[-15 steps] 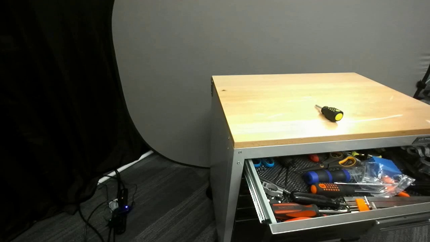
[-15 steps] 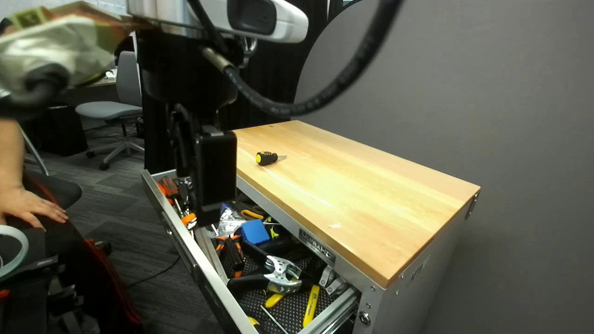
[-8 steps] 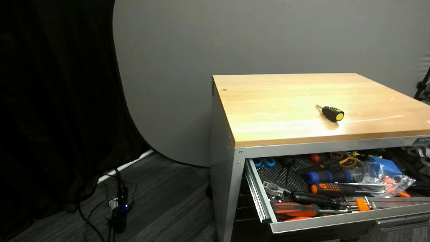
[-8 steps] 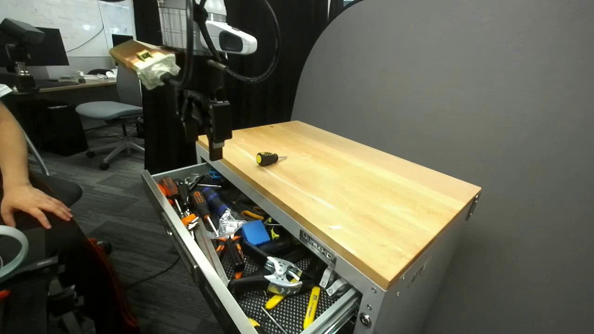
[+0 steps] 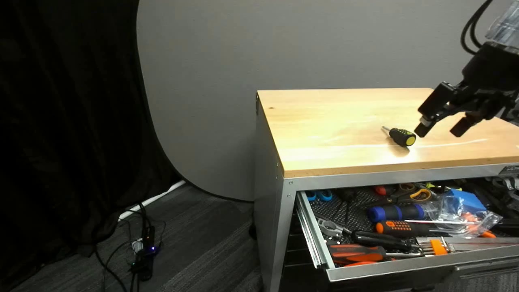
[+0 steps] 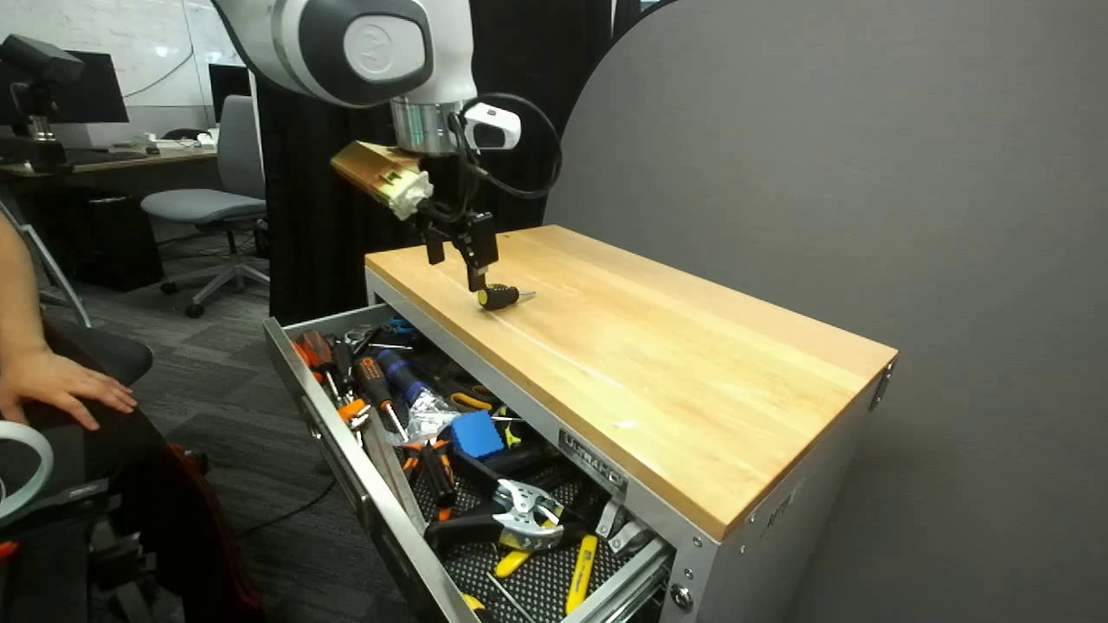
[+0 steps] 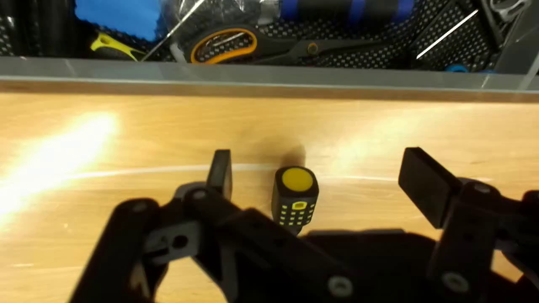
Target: Place the screwdriver inside the open drawer then push the drawer closed
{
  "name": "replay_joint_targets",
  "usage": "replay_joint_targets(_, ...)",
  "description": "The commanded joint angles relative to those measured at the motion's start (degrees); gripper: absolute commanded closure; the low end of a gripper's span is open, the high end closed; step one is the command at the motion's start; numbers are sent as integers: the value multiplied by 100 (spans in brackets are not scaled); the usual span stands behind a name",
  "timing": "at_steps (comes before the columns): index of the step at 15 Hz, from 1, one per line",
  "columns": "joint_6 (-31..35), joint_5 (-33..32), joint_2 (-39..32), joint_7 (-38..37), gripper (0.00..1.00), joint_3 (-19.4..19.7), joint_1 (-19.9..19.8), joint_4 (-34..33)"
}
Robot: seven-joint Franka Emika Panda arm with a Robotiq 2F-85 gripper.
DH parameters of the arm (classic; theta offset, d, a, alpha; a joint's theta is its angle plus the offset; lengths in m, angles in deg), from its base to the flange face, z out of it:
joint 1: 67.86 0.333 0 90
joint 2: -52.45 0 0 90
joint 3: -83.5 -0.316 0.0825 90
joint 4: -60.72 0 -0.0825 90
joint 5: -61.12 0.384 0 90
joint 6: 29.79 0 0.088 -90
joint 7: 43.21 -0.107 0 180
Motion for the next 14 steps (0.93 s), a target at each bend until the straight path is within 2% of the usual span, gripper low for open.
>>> replay_joint_targets(1, -122, -110, -777, -124, 0, 96, 5, -953)
replay_joint_targets(6, 378, -131, -1160, -253, 0, 164, 98, -1198)
replay_joint_targets(7, 486, -196, -1183, -290, 25, 198, 144, -1188)
replay_joint_targets(8, 526, -213, -1212, -287, 27, 203, 156, -1192)
replay_joint_targets(9, 550, -208, -1221, -293, 34, 195, 147, -1171)
replay_joint_targets(10, 542, -198, -1226, -301, 44, 186, 142, -1154)
replay_joint_targets(14, 254, -62, -1106, -247, 73, 127, 47, -992)
